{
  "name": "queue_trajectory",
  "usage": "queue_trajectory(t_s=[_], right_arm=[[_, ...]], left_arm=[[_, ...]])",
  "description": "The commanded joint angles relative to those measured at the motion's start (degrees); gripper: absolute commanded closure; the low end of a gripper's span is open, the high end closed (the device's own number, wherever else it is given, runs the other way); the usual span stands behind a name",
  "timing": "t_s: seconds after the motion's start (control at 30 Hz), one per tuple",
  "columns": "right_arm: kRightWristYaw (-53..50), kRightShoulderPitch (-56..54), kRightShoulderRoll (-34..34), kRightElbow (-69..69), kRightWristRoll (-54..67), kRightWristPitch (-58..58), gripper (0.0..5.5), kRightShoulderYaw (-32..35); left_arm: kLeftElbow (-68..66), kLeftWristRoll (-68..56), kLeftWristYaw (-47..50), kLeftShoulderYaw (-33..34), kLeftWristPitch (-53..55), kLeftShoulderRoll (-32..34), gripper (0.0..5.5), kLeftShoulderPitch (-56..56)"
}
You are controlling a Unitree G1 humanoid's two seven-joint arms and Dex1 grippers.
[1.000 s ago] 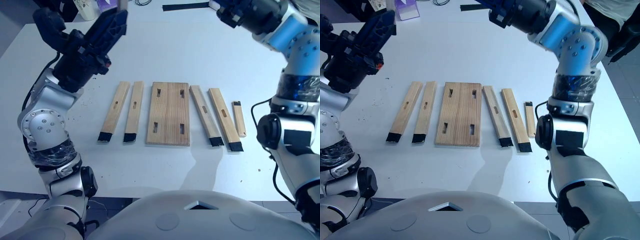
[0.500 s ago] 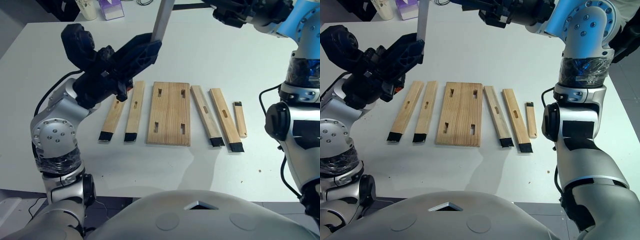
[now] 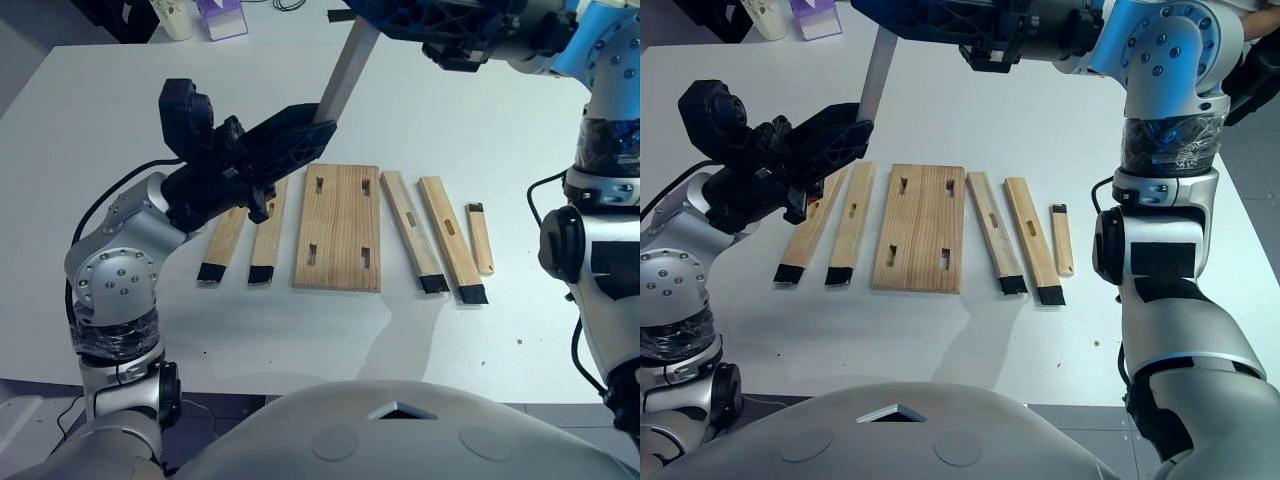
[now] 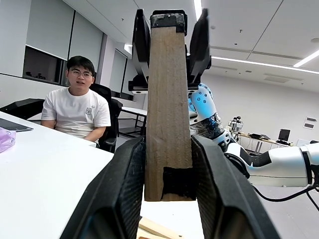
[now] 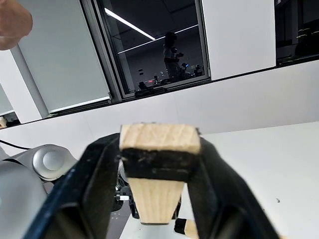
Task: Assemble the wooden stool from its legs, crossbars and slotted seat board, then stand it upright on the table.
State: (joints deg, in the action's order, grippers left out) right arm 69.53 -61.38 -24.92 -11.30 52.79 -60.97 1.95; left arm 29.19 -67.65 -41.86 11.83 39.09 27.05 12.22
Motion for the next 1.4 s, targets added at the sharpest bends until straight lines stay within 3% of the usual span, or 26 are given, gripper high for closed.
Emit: queue_trajectory(t_s=[0.03,0.43,0.57,0.7,0.93,1.1,1.2,1.4], right_arm=[[0.5,0.61,-0.58,0.61,-1.09,0.84,4.13,-0.44],[-4.42,5.52,0.77,3.97,-0.53,2.64,4.19,2.75],[-6.31,7.38,0.67,4.71,-2.25,5.79,4.19,3.32],[-5.24,11.24,-2.36,3.32,-14.57,18.93,4.19,-2.94],[-5.1,22.98,-5.51,5.63,-25.5,31.06,4.19,-6.69],[2.6,29.18,-13.28,9.77,-26.07,32.91,4.19,-6.55],[10.08,26.93,-17.73,3.33,-30.67,40.28,4.19,-8.81],[22.26,25.26,-23.07,-4.11,-34.59,48.93,4.19,-12.67]], left_arm=[[0.53,-0.01,-0.15,0.31,-0.56,0.82,4.19,-0.07],[-1.73,8.74,-0.88,-2.36,-3.62,1.54,4.19,0.89],[-3.61,10.47,0.22,-3.71,-3.14,1.17,3.35,1.46],[-6.61,15.74,2.94,-3.98,-5.47,0.35,2.85,-0.69],[-3.53,15.42,18.58,-0.3,-10.72,-13.8,2.85,-11.56],[-5.37,19.22,36.72,1.45,-19.05,-26.9,2.85,-2.73],[-12.43,28.45,42.68,-5.34,-21.45,-32.57,2.85,3.28],[-22.88,44.12,45.67,-14.22,-27.98,-35.35,2.85,6.2]])
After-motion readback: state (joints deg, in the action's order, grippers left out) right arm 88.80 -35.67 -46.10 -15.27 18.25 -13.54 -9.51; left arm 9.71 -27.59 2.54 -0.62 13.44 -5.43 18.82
